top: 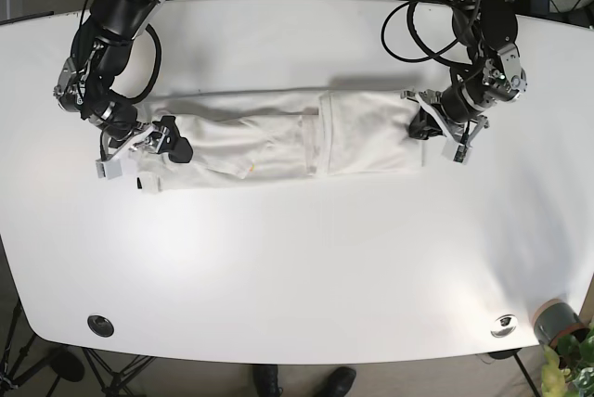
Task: Fold the T-shirt properly
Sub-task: 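Grasp both ends of the folded strip with both grippers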
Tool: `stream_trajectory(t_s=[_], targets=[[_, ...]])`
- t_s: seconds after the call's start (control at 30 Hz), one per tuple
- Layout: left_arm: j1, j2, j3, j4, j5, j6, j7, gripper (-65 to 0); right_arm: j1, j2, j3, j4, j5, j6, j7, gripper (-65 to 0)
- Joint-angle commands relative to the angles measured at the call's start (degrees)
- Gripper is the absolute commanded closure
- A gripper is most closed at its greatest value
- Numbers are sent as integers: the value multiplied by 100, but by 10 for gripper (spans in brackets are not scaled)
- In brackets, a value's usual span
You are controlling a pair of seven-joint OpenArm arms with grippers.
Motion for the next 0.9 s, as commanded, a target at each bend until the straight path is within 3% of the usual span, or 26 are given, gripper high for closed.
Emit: stream_trajectory(t_s=[0.0,0.13,0.2,0.47,0.77,0.87], targets=[[-61,-42,0,77,-85,-28,-103,0,67,83,-2,52,-4,-23,2,-369],[-61,-42,9,77,-85,-28,-103,0,59,101,-11,78,-4,-23,125,-84],[-61,-42,53,68,-76,-28,-103,0,41,119,-11,87,-4,-23,134,0],[-96,-6,325,68,460,-28,-103,0,-82,242,6,456,-4,-23,134,0],[-201,284,361,60,495,-28,-103,0,-460,250,-2,1713,-13,-23,125,0],[-368,310,677,-178,495,-28,-103,0,-574,250,-125,2249,-4,-23,116,0]])
